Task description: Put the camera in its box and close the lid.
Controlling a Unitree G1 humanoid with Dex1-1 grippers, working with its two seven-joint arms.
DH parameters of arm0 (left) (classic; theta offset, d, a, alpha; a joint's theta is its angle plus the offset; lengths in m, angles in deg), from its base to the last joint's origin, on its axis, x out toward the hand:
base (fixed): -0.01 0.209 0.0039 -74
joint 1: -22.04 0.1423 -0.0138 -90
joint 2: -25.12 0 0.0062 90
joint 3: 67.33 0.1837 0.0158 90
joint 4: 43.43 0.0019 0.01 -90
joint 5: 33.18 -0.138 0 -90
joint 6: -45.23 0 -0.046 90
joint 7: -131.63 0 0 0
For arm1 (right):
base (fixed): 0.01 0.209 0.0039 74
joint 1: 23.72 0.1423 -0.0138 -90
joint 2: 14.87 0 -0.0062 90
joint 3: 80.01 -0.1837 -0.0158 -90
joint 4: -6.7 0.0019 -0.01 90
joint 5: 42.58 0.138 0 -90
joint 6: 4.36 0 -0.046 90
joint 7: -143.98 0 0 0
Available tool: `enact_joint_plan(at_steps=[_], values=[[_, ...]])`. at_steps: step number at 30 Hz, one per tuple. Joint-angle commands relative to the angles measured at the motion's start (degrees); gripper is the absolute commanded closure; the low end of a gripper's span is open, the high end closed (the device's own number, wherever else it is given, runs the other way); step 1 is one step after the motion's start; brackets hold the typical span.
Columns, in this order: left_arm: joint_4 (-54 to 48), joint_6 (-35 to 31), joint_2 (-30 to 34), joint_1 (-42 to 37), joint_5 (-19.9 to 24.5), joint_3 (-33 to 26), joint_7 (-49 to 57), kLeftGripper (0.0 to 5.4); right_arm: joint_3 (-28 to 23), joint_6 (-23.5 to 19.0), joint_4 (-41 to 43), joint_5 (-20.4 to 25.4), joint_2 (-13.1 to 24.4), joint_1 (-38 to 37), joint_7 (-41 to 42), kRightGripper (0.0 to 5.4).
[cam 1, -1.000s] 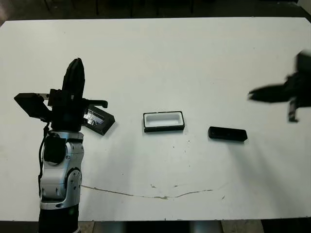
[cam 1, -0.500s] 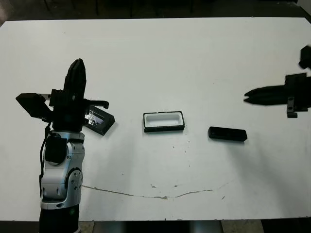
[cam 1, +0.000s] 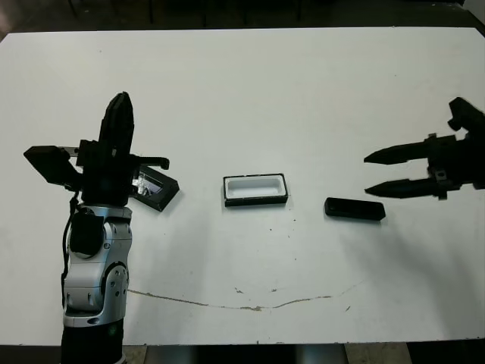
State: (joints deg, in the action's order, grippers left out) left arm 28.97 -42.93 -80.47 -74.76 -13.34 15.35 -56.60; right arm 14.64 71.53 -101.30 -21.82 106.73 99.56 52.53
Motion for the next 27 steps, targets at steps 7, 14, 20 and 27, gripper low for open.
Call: enact_joint_plan(at_steps=[7,14,20,27], values=[[0.9,-0.9,0.9,1.1,0.1,-0.5,-0.2,5.40,0.0,0.6,-4.2,0.1,-2.5,-2.2,1.0,0.51],[0.7,-1.1,1.0,1.1,0.0,-0.5,-0.1,5.40,0.0,3.6,-9.2,-0.6,-4.7,-2.4,1.7,0.02],[0.5,-1.2,1.2,1.2,-0.9,-0.5,0.2,5.40,1.7,2.0,-12.6,-3.3,-4.5,-1.1,1.5,0.02],[0.6,-1.5,1.2,1.2,0.2,-0.9,-0.2,5.40,2.5,-2.4,-5.4,-7.4,-2.3,-4.0,-4.5,0.02]])
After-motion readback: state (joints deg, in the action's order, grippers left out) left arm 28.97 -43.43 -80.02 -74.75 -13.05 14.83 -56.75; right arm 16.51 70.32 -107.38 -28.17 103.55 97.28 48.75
